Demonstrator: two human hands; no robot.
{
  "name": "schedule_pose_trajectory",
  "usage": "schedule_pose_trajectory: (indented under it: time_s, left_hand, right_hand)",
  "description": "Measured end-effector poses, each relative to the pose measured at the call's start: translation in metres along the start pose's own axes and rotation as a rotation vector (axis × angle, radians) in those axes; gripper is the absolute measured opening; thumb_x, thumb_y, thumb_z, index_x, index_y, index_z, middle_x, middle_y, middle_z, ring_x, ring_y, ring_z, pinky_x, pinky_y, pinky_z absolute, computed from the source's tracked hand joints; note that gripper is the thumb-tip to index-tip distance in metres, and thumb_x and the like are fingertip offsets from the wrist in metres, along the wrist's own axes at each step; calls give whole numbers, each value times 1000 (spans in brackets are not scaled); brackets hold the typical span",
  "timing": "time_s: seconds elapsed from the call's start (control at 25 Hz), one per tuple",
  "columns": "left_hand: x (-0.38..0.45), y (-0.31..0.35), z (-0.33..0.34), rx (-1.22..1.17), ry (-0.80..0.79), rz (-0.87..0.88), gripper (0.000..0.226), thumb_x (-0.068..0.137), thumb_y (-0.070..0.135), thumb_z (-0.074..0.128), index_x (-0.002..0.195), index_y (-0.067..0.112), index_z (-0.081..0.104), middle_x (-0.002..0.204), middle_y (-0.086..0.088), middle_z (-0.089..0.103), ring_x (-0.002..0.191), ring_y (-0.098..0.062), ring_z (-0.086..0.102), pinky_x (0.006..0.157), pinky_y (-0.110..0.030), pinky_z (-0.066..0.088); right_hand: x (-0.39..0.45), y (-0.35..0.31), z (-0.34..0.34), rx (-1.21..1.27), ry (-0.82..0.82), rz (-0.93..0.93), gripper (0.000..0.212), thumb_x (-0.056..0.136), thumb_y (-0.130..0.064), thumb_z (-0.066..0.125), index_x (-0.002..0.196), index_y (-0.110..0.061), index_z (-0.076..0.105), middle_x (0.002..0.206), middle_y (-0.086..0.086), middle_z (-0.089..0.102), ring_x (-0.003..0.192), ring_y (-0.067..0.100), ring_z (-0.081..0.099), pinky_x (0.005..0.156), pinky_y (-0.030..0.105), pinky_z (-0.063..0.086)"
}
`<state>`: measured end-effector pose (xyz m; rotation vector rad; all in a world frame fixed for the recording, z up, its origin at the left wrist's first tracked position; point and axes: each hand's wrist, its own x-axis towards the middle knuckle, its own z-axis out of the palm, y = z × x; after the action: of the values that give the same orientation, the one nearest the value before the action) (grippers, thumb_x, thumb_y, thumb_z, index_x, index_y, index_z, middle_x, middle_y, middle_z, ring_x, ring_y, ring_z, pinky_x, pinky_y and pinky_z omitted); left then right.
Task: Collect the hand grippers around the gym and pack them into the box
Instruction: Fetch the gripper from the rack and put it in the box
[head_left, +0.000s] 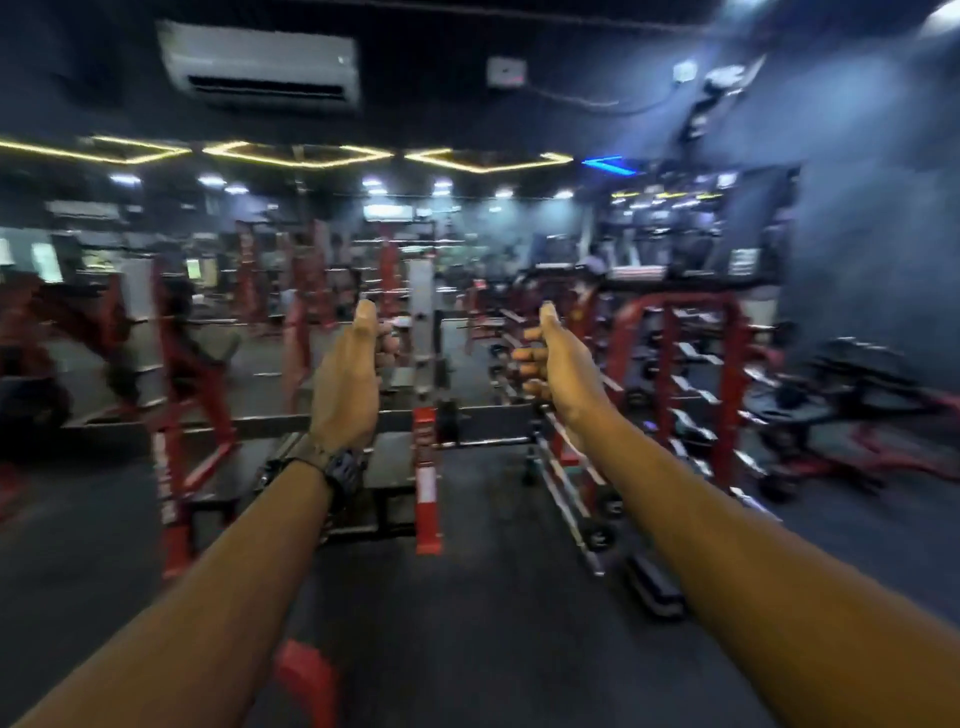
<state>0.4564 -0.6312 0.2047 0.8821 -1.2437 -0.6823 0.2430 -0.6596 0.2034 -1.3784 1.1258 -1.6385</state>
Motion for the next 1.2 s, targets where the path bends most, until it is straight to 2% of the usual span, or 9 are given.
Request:
schedule_pose_trajectory:
  time_s: [0.2,0.28,0.4,0.52,0.64,0.8,0.92,1.04,1.2]
  left_hand:
    - [-17,0,135,-204,-307,-32,54,79,72,36,85,26,65,93,-2,68,89,-21,58,77,-37,40]
    - [-35,9,175,-240,-384,-30,56,79,73,35,87,26,65,95,-1,70,88,-20,60,78,-38,43]
    - [-58,20,208,-235,-462,13,61,77,75,29,93,27,63,108,-7,70,98,-23,63,93,-45,47]
    - [-72,25,222,-228,-497,26,61,77,77,28,91,28,62,112,-10,69,100,-26,64,97,-48,48]
    - [-87,10,238,-222,-529,-15,60,78,76,29,91,28,63,106,-5,70,99,-25,65,95,-49,48]
    - [-123,-66,262,-142,-569,-112,61,83,73,30,98,25,65,106,-3,71,95,-18,64,87,-40,47]
    - [-152,-140,279,-82,-595,-281,58,98,59,32,107,12,65,106,-7,69,93,-19,61,84,-38,44]
    - [-166,-186,316,-40,-606,-370,60,97,61,31,107,12,65,107,-8,68,93,-19,58,84,-38,44]
    - [-157,-210,377,-44,-599,-423,63,93,65,31,107,14,64,109,-7,66,97,-20,58,89,-39,45]
  right_hand:
    - [-41,-22,-168,-123,439,-10,46,98,-60,41,86,-19,59,75,4,61,60,15,50,55,30,40]
    - [-68,-30,-210,-185,545,-10,48,97,-63,39,89,-21,61,80,4,64,61,14,52,56,29,41]
    - [-100,-38,-247,-255,627,8,50,95,-67,36,94,-24,62,92,3,69,72,15,59,64,31,49]
    - [-118,-39,-261,-262,671,27,52,96,-67,37,98,-22,62,94,4,69,78,18,62,72,37,52]
    - [-126,-17,-269,-279,684,78,52,96,-66,37,102,-20,61,94,5,68,80,18,62,72,36,52]
    - [-145,71,-281,-296,673,286,58,98,-63,37,112,-12,62,92,4,67,76,16,60,68,33,50]
    - [-158,149,-300,-281,667,470,64,99,-59,38,119,-2,60,82,2,64,68,17,53,60,31,43]
    - [-143,196,-336,-277,644,540,63,98,-61,38,115,-5,61,88,4,65,71,18,54,60,31,44]
    - [-105,224,-386,-286,621,547,52,93,-68,40,92,-21,61,85,0,68,69,17,57,65,34,49]
